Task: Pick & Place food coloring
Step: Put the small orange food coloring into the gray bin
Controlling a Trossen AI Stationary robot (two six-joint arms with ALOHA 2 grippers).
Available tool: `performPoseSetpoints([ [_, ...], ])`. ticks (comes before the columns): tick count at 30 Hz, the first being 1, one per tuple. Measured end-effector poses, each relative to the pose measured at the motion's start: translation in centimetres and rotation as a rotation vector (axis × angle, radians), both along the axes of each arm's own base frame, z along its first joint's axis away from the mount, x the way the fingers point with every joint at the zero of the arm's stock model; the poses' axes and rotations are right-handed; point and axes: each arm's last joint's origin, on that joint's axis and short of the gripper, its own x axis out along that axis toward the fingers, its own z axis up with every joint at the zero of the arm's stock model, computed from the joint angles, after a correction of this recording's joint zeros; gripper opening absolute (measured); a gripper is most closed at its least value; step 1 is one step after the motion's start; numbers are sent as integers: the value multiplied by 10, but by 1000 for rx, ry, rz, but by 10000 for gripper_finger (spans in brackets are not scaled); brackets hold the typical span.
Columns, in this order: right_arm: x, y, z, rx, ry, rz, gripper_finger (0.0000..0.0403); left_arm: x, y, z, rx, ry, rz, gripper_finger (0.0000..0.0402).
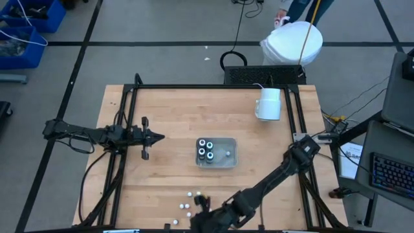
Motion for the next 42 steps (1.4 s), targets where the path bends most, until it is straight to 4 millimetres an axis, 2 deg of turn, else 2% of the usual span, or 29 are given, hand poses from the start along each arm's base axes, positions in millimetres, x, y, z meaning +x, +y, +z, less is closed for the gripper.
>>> performPoseSetpoints([
  [2,0,7,-18,-71,25,55,0,0,0,0,-22,-4,0,6],
  [4,-1,13,-27,-124,9,96,0,0,0,0,-41,-4,1,6],
  [10,-6,24,-32,-166,-20,81,9,0,0,0,-81,-5,1,6],
  [18,-14,21,-35,-208,58,59,97,0,0,-3,-115,19,2,6],
  [21,-16,17,-38,-243,78,-19,117,0,0,-6,-111,50,4,6],
  [28,-22,9,-50,-261,191,-85,134,0,0,-7,-108,67,5,6],
  [32,-25,3,-66,-271,263,-133,139,0,0,-7,-104,66,5,6],
  [42,-26,-3,-79,-233,315,-226,141,0,0,-7,-102,66,6,6],
])
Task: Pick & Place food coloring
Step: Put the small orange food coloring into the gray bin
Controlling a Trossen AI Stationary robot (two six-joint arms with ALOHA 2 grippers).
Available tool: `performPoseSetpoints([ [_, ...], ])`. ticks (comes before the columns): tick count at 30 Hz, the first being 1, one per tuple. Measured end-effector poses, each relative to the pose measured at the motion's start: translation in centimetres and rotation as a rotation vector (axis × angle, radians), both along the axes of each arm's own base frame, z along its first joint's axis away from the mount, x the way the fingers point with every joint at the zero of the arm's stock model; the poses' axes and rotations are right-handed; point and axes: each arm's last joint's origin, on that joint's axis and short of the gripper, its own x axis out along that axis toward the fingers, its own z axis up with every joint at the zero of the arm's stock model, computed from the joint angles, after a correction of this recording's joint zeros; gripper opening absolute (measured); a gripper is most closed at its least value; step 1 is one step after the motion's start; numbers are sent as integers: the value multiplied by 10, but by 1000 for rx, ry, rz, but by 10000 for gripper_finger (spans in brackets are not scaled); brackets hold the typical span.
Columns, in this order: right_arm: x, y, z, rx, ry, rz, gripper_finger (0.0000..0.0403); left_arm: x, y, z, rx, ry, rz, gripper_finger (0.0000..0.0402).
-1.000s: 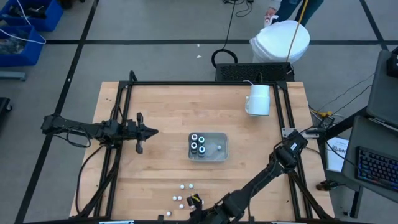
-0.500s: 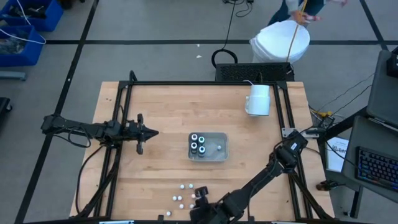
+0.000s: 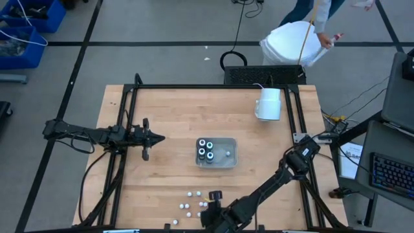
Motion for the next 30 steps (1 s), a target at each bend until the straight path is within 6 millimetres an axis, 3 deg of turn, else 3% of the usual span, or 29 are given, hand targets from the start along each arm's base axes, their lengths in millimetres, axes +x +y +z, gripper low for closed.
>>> performPoseSetpoints([
  [14,-1,-14,-29,-7,53,-62,141,0,0,0,9,0,7,6],
  [30,4,-10,-29,73,20,-43,141,0,0,0,8,0,7,6],
])
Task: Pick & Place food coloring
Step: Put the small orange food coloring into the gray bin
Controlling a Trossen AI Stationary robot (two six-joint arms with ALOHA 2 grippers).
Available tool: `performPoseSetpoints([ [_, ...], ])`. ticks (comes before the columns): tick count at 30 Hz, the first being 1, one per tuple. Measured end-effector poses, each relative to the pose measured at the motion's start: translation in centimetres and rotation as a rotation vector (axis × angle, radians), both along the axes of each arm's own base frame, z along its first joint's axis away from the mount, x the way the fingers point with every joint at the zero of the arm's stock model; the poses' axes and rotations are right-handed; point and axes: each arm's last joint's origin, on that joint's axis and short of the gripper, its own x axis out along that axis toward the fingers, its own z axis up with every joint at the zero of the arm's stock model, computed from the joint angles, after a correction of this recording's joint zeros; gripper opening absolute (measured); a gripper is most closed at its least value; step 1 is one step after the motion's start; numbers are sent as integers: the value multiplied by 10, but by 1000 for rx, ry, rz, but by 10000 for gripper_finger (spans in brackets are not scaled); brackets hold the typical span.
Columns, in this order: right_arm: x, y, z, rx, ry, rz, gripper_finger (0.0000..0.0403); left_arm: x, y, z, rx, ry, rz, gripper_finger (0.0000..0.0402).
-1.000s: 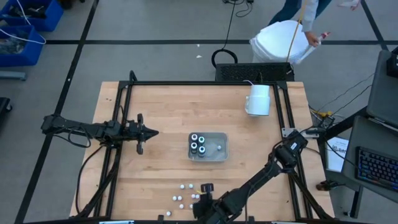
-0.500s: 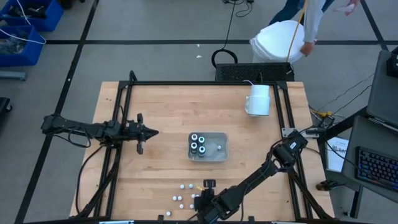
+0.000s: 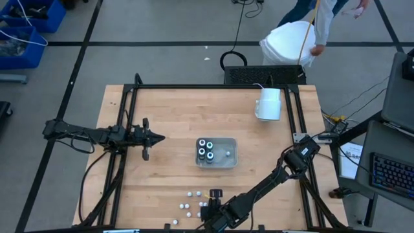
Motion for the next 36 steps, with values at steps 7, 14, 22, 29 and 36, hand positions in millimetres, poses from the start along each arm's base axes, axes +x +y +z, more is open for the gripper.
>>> performPoseSetpoints([
  [7,0,0,0,0,-1,0,141,0,0,0,0,0,0,6],
  [14,0,0,0,2,-1,-2,139,0,0,0,-2,0,0,6],
  [22,0,0,0,1,-1,-2,99,0,0,0,-2,0,0,6],
  [29,0,1,0,-1,-3,3,56,0,0,0,-2,-1,0,6],
  [36,-4,0,6,14,32,53,61,0,0,0,-1,0,0,6],
])
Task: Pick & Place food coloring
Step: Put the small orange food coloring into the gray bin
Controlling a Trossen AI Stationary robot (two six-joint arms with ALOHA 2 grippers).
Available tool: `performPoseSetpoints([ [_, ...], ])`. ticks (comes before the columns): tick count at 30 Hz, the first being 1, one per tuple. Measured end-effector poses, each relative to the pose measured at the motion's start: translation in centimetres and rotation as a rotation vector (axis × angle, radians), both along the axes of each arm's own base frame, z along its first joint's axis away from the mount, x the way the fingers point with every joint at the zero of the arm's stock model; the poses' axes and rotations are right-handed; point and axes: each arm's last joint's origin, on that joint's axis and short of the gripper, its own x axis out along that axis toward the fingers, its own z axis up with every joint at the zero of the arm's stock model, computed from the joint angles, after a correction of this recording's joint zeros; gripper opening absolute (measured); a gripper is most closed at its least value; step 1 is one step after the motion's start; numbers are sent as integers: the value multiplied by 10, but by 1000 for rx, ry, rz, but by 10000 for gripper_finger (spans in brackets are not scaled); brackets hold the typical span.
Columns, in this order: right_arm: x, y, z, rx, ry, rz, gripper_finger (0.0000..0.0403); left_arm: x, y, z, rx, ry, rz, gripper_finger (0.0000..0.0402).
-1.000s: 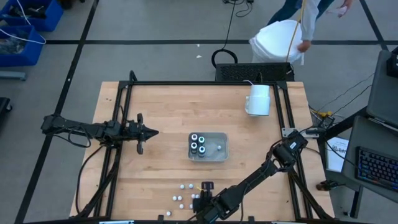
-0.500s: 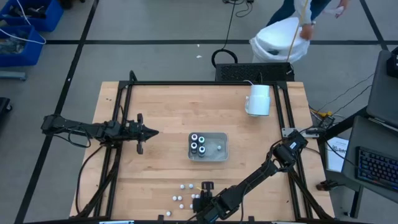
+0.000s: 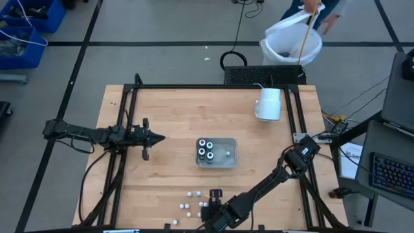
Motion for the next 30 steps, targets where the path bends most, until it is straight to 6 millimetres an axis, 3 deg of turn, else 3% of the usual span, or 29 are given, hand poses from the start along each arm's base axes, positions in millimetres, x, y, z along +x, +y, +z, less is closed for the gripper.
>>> performPoseSetpoints([
  [8,-17,-5,44,-16,-17,45,57,0,0,0,1,0,0,6],
  [15,-47,-20,110,-94,-108,8,58,0,0,0,1,1,0,6],
  [21,-68,-55,160,-224,-224,-149,58,0,0,0,1,1,0,6],
  [30,-71,-117,195,-250,-213,-280,59,0,0,0,1,2,0,6],
])
